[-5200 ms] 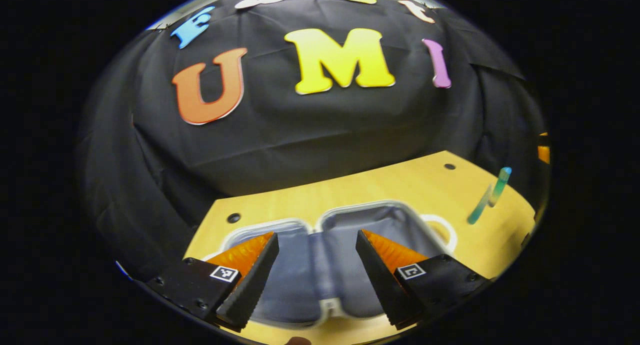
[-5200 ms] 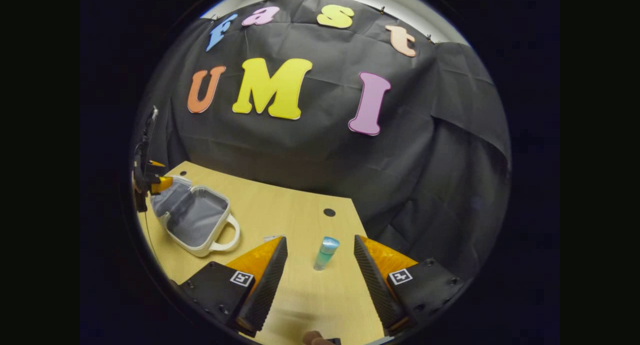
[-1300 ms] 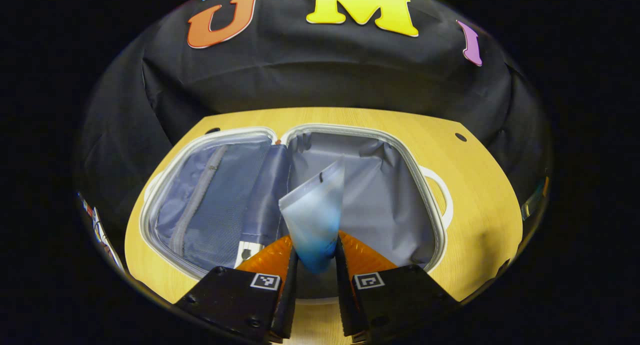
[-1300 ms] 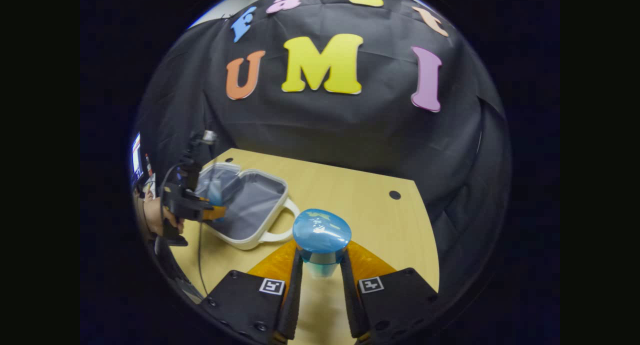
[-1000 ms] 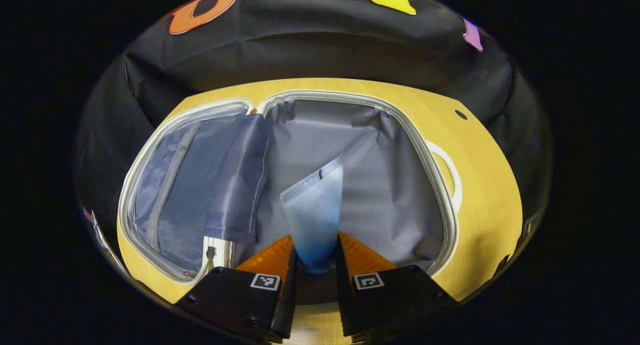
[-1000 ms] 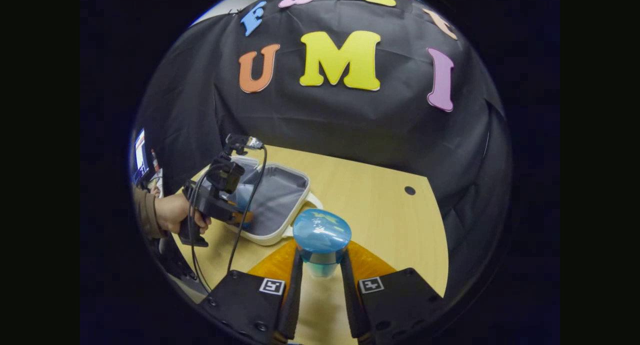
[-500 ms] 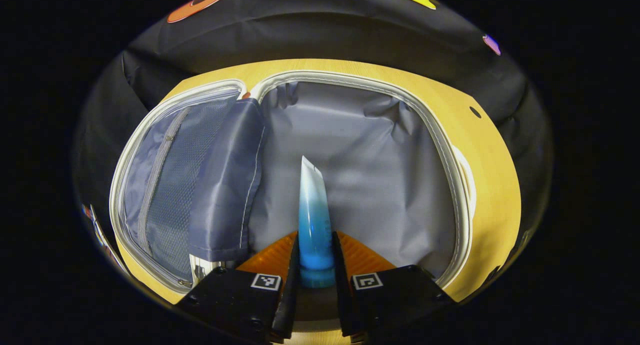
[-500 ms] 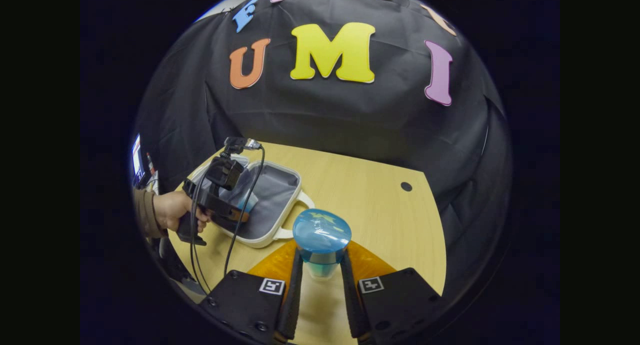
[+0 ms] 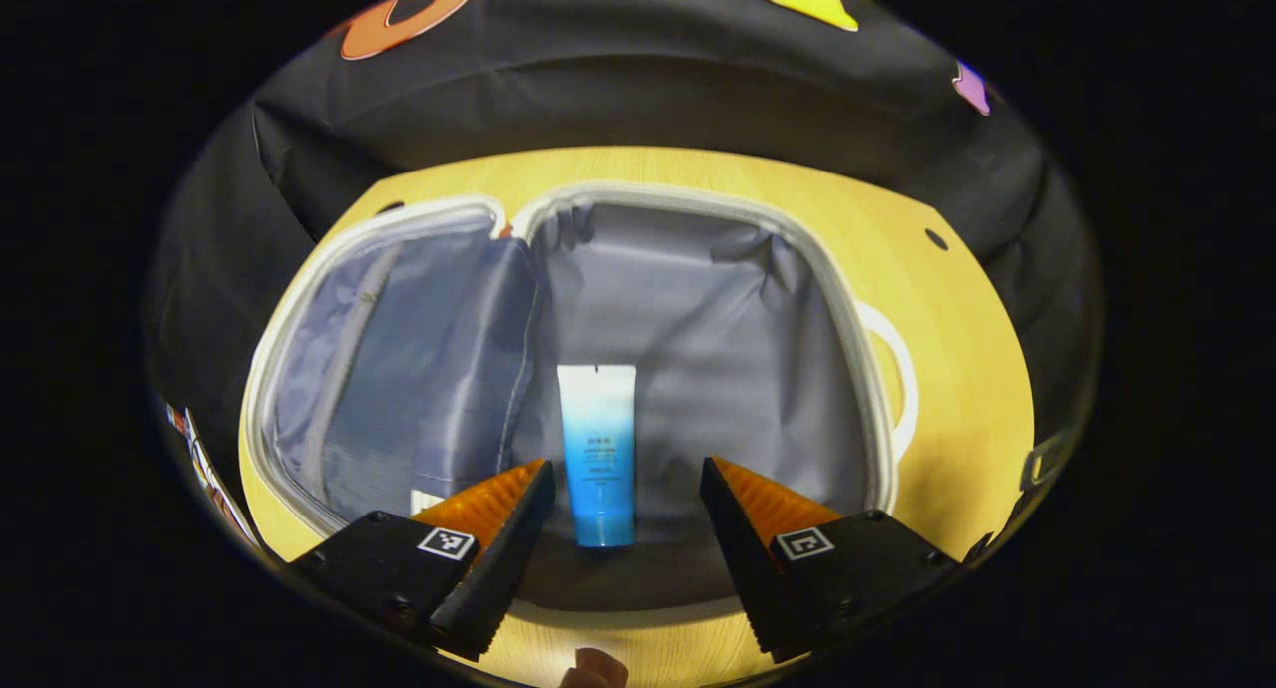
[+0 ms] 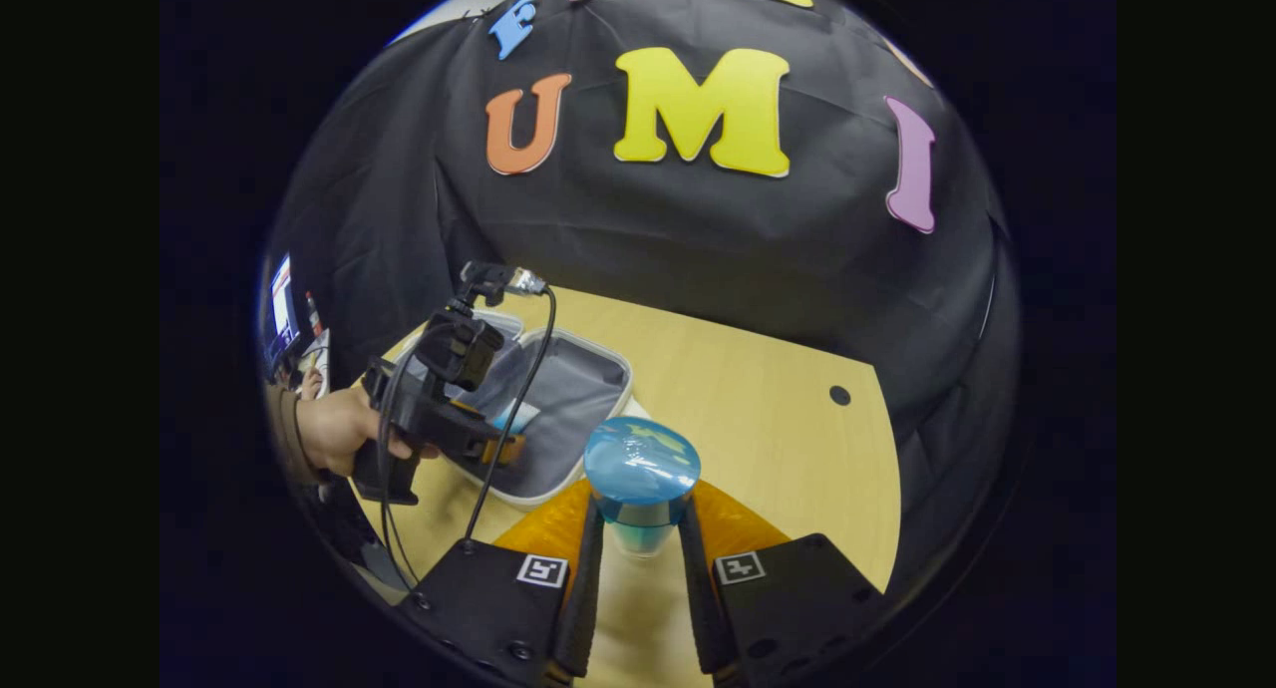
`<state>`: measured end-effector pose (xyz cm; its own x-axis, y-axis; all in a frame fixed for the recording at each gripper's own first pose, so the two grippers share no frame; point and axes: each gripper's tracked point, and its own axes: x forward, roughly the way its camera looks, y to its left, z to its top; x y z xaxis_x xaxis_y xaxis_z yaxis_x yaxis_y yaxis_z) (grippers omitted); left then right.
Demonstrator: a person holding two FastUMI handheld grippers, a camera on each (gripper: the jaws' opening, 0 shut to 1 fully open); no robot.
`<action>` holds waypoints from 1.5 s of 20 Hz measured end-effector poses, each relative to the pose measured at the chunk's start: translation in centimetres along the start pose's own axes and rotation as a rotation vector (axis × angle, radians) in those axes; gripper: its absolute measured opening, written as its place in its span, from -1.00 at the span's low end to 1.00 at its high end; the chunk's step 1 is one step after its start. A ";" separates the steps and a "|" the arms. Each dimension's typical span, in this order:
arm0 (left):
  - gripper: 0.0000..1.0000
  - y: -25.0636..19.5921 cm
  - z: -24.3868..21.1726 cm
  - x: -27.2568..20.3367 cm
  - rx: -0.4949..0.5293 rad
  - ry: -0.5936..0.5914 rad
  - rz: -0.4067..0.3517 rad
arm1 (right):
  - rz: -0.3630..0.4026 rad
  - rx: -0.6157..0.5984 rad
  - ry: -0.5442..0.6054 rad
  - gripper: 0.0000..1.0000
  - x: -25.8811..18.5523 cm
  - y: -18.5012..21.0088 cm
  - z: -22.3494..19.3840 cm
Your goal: First open the suitcase, pack the skin care products into it, and then close the suitcase.
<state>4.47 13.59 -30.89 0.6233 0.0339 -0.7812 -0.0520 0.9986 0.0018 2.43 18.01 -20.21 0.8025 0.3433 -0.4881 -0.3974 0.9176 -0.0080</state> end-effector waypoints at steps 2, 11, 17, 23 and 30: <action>0.90 0.5 1.5 -3.1 0.005 -0.109 0.002 | 0.023 -0.015 -0.012 -0.26 1.1 1.2 1.1; 0.91 7.5 6.2 -16.4 -0.081 -0.594 0.002 | 0.124 0.028 0.012 -0.26 9.1 10.3 2.2; 0.92 12.7 6.2 -21.4 -0.090 -0.705 0.051 | 0.100 0.130 0.252 -0.26 15.5 14.3 -4.9; 0.91 15.9 8.0 -26.2 -0.092 -0.846 0.065 | 0.043 0.191 0.271 -0.30 17.0 13.8 -4.2; 0.91 16.8 7.7 -25.7 -0.059 -0.826 0.102 | -0.010 0.331 0.374 -0.26 22.0 13.7 -5.4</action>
<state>-6.42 29.85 -6.01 0.9838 0.1651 -0.0694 -0.1657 0.9862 -0.0031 12.24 37.00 -35.71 0.5671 0.2942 -0.7693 -0.1793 0.9557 0.2333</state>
